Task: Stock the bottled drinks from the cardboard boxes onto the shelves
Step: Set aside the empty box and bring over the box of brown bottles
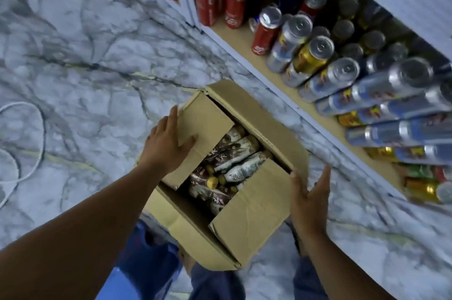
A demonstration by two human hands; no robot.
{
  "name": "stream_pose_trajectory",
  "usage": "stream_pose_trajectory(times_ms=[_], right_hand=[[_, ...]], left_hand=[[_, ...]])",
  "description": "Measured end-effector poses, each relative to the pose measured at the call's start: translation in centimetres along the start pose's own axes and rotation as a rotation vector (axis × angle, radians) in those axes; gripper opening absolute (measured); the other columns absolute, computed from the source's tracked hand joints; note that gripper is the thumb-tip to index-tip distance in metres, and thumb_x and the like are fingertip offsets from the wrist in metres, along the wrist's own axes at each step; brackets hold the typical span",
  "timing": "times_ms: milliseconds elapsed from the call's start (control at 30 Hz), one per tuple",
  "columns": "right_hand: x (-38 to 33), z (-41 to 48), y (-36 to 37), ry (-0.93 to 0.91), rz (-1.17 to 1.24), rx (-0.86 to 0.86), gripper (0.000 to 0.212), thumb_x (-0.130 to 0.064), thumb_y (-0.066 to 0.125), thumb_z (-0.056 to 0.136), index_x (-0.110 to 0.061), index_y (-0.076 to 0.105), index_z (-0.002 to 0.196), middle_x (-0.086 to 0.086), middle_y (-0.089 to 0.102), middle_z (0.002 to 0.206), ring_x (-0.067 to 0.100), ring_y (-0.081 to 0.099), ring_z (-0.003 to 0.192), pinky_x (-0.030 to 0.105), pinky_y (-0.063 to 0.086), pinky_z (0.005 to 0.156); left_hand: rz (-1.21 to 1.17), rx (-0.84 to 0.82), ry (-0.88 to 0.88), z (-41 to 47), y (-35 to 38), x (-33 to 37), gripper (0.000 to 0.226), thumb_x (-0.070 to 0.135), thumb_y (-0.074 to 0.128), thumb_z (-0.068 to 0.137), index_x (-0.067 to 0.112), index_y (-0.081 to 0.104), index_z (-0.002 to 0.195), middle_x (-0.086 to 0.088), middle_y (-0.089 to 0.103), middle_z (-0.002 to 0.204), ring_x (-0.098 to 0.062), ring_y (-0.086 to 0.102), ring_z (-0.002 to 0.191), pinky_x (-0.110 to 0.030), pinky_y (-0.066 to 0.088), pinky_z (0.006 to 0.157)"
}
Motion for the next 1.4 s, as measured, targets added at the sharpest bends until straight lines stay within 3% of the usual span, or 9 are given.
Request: stream_pose_trajectory(times_ms=[167,267,600,700,833,1033,1200,1300,1400], right_hand=[[2.2,-3.9,3.4,0.113,0.115,0.047,0.083,-0.072,0.042,0.09,-0.053,-0.007,0.155,0.016,0.04,0.159,0.042,0.051,0.135,0.054,0.05,0.099],[2.4,-4.8,5.0,0.162,0.137,0.132,0.078,-0.069,0.04,0.09,-0.061,-0.008,0.151,0.011,0.04,0.16,0.042,0.053,0.133,0.056,0.052,0.097],[2.7,-2.8,4.8,0.06,0.049,0.257,0.076,-0.075,0.031,0.095,-0.048,-0.002,0.158,0.007,0.048,0.155,0.039,0.066,0.111,0.041,0.051,0.074],[2.2,-0.9,3.8,0.061,0.062,0.27,0.077,-0.07,0.035,0.097,-0.043,0.002,0.16,0.008,0.051,0.152,0.04,0.066,0.107,0.041,0.049,0.075],[1.7,2.7,1.7,0.056,0.028,0.306,0.08,-0.078,0.028,0.09,-0.049,-0.003,0.157,0.015,0.065,0.134,0.041,0.066,0.103,0.045,0.051,0.076],[0.6,5.8,0.0,0.043,0.048,0.304,0.085,-0.083,0.027,0.085,-0.05,-0.004,0.156,0.017,0.066,0.129,0.041,0.062,0.113,0.05,0.051,0.092],[-0.7,5.0,-0.5,-0.007,0.061,0.301,0.084,-0.069,0.046,0.095,-0.042,0.001,0.161,-0.001,0.028,0.166,0.03,0.04,0.143,0.051,0.043,0.103],[-1.2,4.4,-0.7,-0.061,0.053,0.334,0.088,-0.07,0.049,0.091,-0.038,0.006,0.161,-0.005,0.02,0.167,0.025,0.03,0.149,0.054,0.043,0.103],[-1.5,3.9,-0.2,-0.083,0.021,0.37,0.098,-0.075,0.053,0.086,-0.033,0.006,0.161,0.003,0.014,0.169,0.025,0.017,0.153,0.056,0.032,0.115]], left_hand=[[0.154,-0.098,0.085,2.0,-0.7,-1.2,0.08,0.073,0.033,0.095,0.049,-0.009,0.158,-0.006,0.039,0.161,-0.038,0.053,0.131,-0.047,0.048,0.096],[0.185,-0.129,0.113,2.9,-0.6,-2.0,0.081,0.076,0.033,0.093,0.055,-0.014,0.155,-0.016,0.064,0.132,-0.041,0.063,0.11,-0.043,0.048,0.082],[0.156,-0.023,0.211,3.8,0.1,-1.0,0.085,0.082,0.03,0.089,0.048,-0.01,0.156,-0.014,0.067,0.093,-0.042,0.066,0.086,-0.042,0.045,0.07],[0.154,-0.011,0.255,5.0,0.2,1.1,0.084,0.076,0.034,0.093,0.044,-0.009,0.158,-0.019,0.07,0.105,-0.038,0.065,0.084,-0.044,0.047,0.071],[0.186,0.012,0.275,6.9,0.2,4.7,0.084,0.066,0.039,0.098,0.038,-0.009,0.161,-0.022,0.067,0.122,-0.045,0.064,0.103,-0.047,0.045,0.08],[0.159,0.016,0.248,8.2,0.4,6.6,0.085,0.071,0.036,0.096,0.042,-0.012,0.159,-0.021,0.06,0.137,-0.047,0.06,0.115,-0.051,0.047,0.089],[0.164,0.077,0.308,7.4,0.3,7.9,0.095,0.077,0.042,0.09,0.036,-0.008,0.16,-0.012,0.035,0.157,-0.045,0.052,0.127,-0.057,0.049,0.091],[0.183,0.133,0.376,6.8,0.7,9.3,0.109,0.082,0.05,0.082,0.028,-0.002,0.161,-0.011,0.026,0.157,-0.044,0.042,0.135,-0.06,0.05,0.091],[0.243,0.152,0.357,6.9,1.3,10.2,0.12,0.089,0.051,0.074,0.025,-0.003,0.16,-0.017,0.012,0.166,-0.045,0.026,0.147,-0.066,0.036,0.109]])
Point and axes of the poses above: each hand's wrist, its own z-axis towards the middle knuckle, its own y-axis out of the palm, x = y × z, the point moved 6 cm from there along z, towards the middle knuckle
